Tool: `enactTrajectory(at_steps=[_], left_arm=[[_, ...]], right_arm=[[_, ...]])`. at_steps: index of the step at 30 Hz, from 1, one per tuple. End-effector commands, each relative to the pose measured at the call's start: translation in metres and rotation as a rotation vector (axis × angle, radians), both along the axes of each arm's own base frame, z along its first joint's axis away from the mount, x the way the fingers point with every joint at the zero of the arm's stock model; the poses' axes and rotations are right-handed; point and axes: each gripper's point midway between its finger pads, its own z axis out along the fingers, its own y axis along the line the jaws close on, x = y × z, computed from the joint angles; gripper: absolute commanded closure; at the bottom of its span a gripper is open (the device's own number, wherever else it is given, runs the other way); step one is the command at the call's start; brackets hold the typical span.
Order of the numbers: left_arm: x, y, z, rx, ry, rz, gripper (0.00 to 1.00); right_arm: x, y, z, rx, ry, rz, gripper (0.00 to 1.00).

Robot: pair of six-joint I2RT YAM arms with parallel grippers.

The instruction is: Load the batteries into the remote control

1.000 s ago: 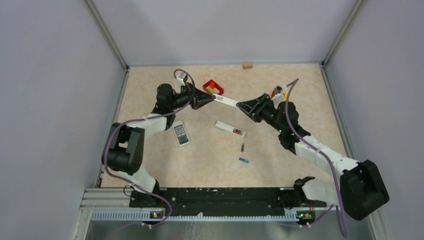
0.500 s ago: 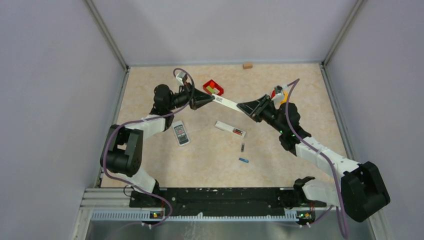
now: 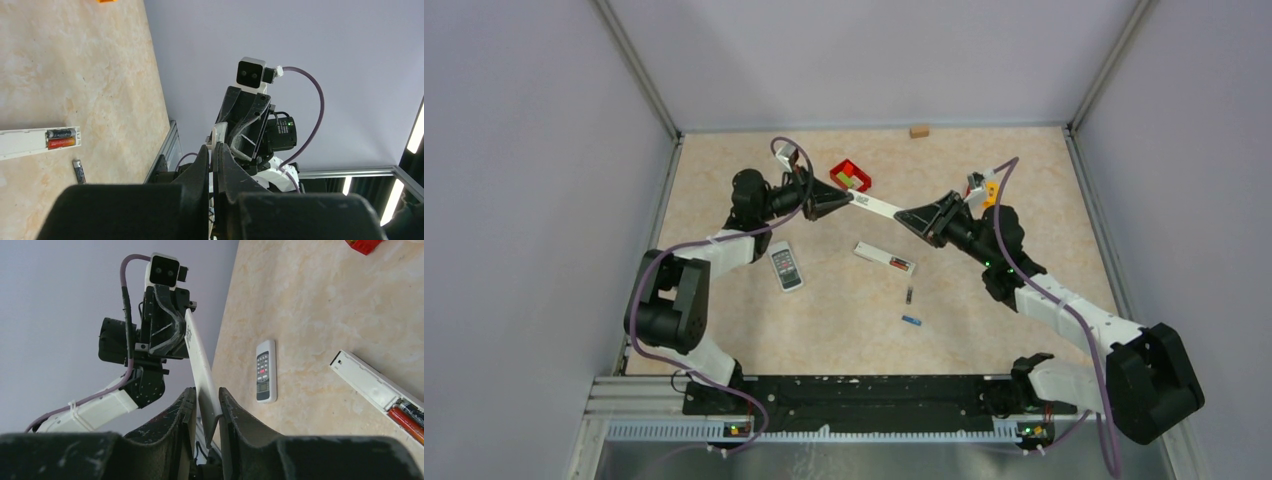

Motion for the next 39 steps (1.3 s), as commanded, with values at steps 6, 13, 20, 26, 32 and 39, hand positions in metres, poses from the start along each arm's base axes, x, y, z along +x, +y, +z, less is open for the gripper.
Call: enactTrajectory(at_steps=[6,13,20,26,32,39], left_arm=[[-0.005,0.004,0.006,0.069,-0.084,0.005,0.76],[0.021,0.033,-0.077,0.497,0.023,0.178,0.04],[0.023,0.036,-0.122,0.571,0.11,0.159,0.05],[0.015,0.031,-0.142,0.573,0.143,0.112,0.22],[0.011,0.029,-0.16,0.591,0.171,0.088,0.32],[0.013,0.026,-0.17,0.597,0.183,0.077,0.35]], right_arm=[[0.003,-0.004,0.02,0.013,-0.042,-0.03,1.0],[0.012,-0.014,-0.046,-0.128,0.173,-0.106,1.0],[0.017,-0.007,-0.085,-0.172,0.287,-0.086,1.0],[0.02,0.003,-0.107,-0.154,0.358,-0.058,1.0],[0.023,0.01,-0.116,-0.108,0.368,-0.048,1.0],[0.023,0.008,-0.128,-0.137,0.407,-0.064,1.0]])
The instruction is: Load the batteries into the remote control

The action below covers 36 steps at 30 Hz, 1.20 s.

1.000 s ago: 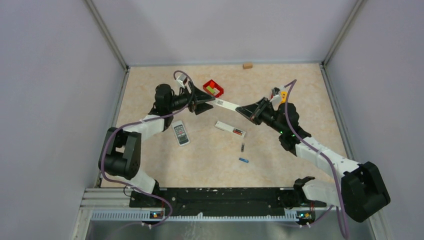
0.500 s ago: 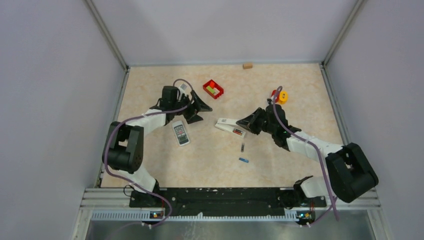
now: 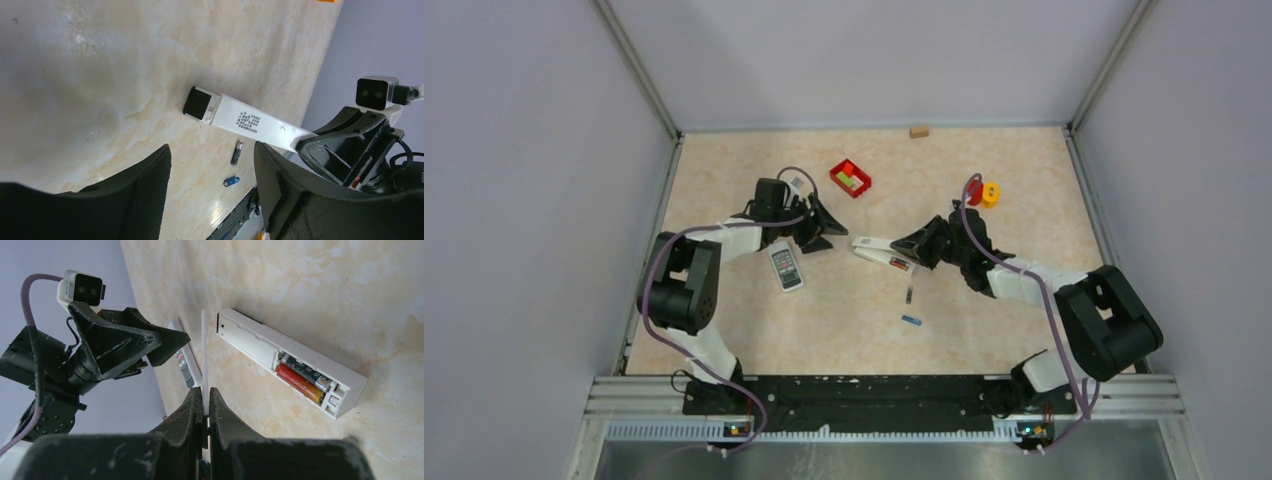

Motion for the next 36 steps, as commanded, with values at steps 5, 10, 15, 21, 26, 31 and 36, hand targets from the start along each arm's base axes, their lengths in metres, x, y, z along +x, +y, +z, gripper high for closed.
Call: enactTrajectory(at_steps=[5,10,15,21,26,31,36], left_arm=[[0.001,-0.009,-0.009,0.002,-0.011,-0.032,0.36],[0.0,-0.016,-0.014,0.005,-0.003,-0.046,0.37],[0.001,-0.021,-0.022,0.013,0.009,-0.054,0.39],[0.003,-0.023,-0.027,0.018,0.013,-0.053,0.4],[0.007,-0.025,-0.028,0.017,0.016,-0.053,0.41],[0.008,-0.025,-0.027,0.023,0.009,-0.048,0.36],[0.01,-0.025,-0.029,0.027,0.01,-0.046,0.35]], right_arm=[[0.001,0.0,-0.002,-0.021,0.019,-0.006,1.0],[-0.003,-0.003,-0.011,-0.039,0.05,-0.014,1.0],[-0.005,-0.005,-0.02,-0.054,0.084,-0.023,1.0],[-0.007,-0.014,-0.032,-0.09,0.132,-0.068,1.0],[-0.014,-0.019,-0.044,-0.123,0.186,-0.08,1.0],[-0.02,-0.025,-0.052,-0.168,0.218,-0.081,1.0],[-0.021,-0.028,-0.058,-0.203,0.236,-0.075,1.0]])
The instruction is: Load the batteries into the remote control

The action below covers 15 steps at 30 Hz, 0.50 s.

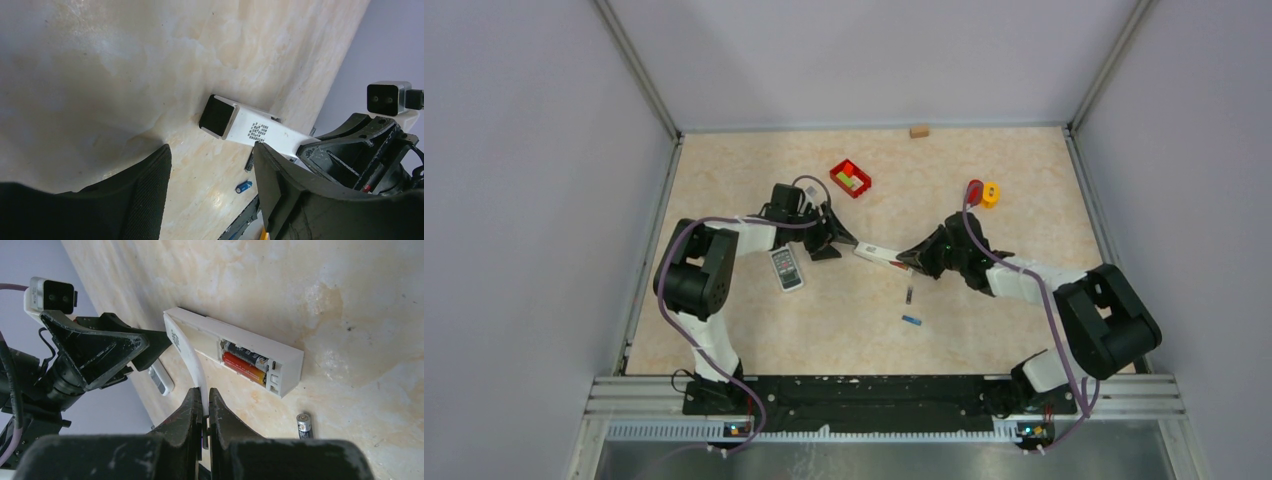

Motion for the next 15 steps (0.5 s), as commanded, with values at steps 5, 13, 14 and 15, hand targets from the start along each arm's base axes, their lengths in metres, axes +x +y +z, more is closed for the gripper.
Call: enactTrajectory(at_steps=[5,13,14,15], left_arm=[[0.014,-0.007,0.001,0.02,-0.044,-0.01,0.36],[0.017,-0.007,-0.005,0.042,-0.043,-0.01,0.39],[0.017,-0.006,-0.005,0.046,-0.046,-0.011,0.39],[0.016,-0.007,-0.005,0.049,-0.045,-0.014,0.4]], right_arm=[[-0.007,-0.012,-0.027,-0.124,0.085,-0.005,1.0],[-0.002,-0.011,-0.037,-0.156,0.102,-0.002,1.0],[-0.001,-0.012,-0.037,-0.164,0.104,-0.002,1.0],[-0.001,-0.012,-0.036,-0.17,0.101,-0.003,1.0]])
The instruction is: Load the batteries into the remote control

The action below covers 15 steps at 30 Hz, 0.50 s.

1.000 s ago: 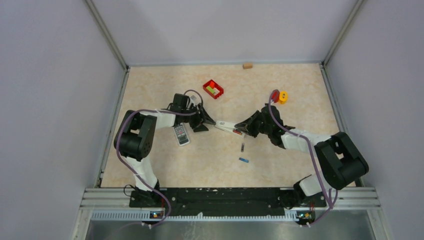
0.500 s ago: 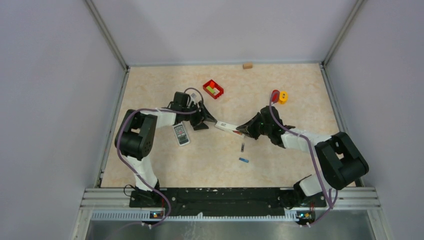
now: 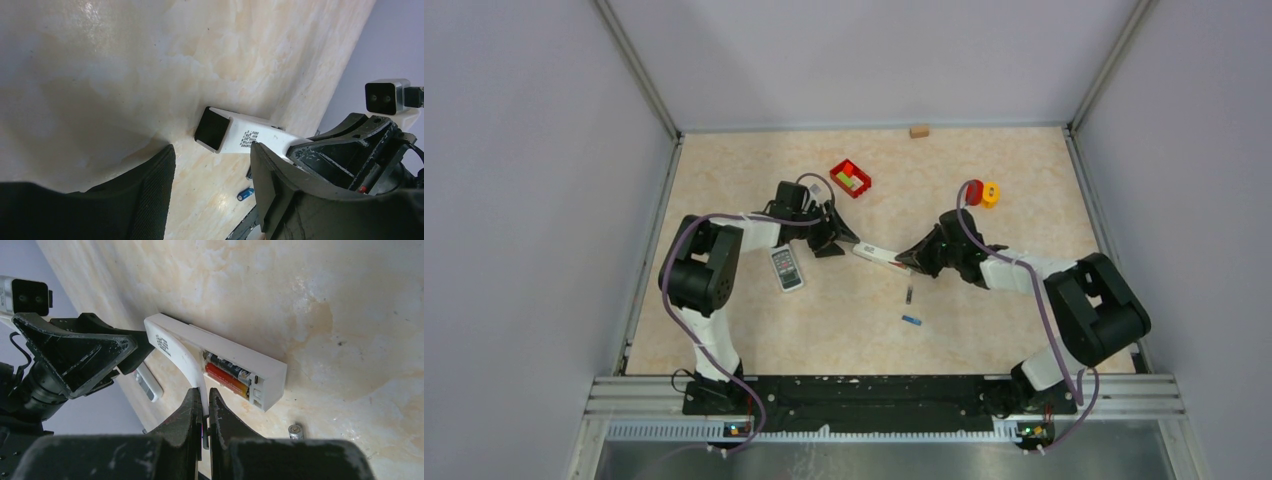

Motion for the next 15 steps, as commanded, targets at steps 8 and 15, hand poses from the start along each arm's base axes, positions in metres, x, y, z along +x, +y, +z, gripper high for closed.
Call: enactTrajectory(at_steps=[8,15], left_arm=[[-0.003,-0.001,-0.013,0.078,-0.012,-0.032,0.43],[-0.006,-0.004,-0.022,0.097,0.001,-0.049,0.44]], right_arm=[[-0.015,-0.027,-0.024,-0.188,0.093,-0.027,1.0],[-0.02,-0.031,-0.027,-0.187,0.104,-0.04,1.0]])
